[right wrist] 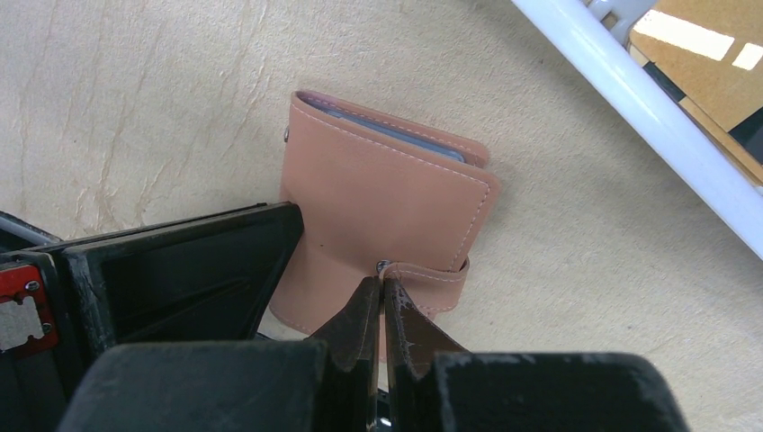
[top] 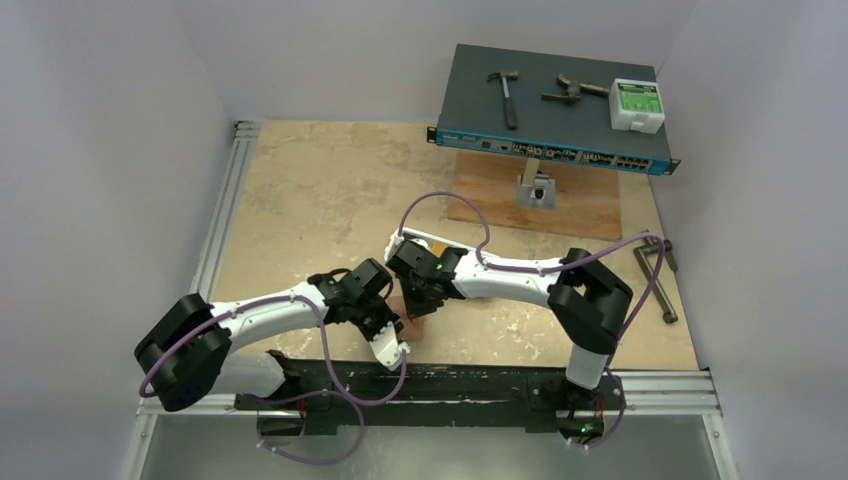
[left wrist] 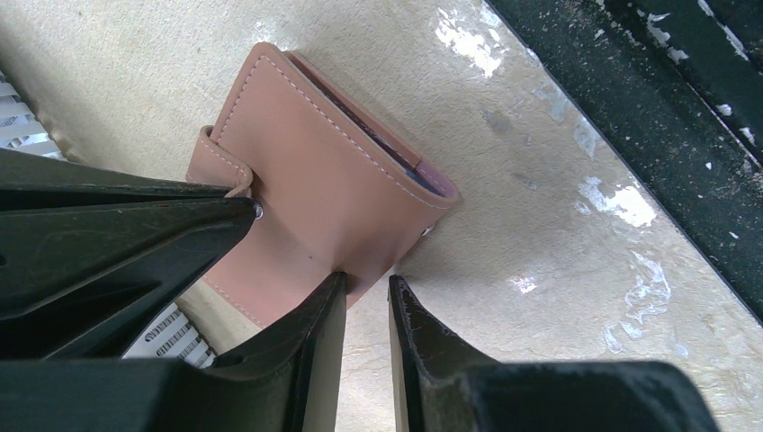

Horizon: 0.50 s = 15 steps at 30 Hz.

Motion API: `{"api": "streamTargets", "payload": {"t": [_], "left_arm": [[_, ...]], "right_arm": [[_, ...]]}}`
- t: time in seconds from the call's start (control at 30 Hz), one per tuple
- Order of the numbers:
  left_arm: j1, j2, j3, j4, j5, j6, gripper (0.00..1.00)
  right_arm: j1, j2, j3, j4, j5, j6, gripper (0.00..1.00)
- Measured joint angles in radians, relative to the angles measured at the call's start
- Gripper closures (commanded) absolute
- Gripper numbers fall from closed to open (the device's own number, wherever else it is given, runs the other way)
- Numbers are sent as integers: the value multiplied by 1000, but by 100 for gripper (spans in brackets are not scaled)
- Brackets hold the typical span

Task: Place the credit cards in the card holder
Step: Close the card holder at the center of the board.

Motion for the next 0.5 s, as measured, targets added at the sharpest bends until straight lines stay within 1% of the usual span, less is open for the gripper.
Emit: {"api": "streamTargets", "payload": {"t": [0.5], "left_arm": [[0, 0, 0, -3, -4, 0, 78]], "right_arm": [[-18, -1, -8, 19, -8, 34, 100]]}}
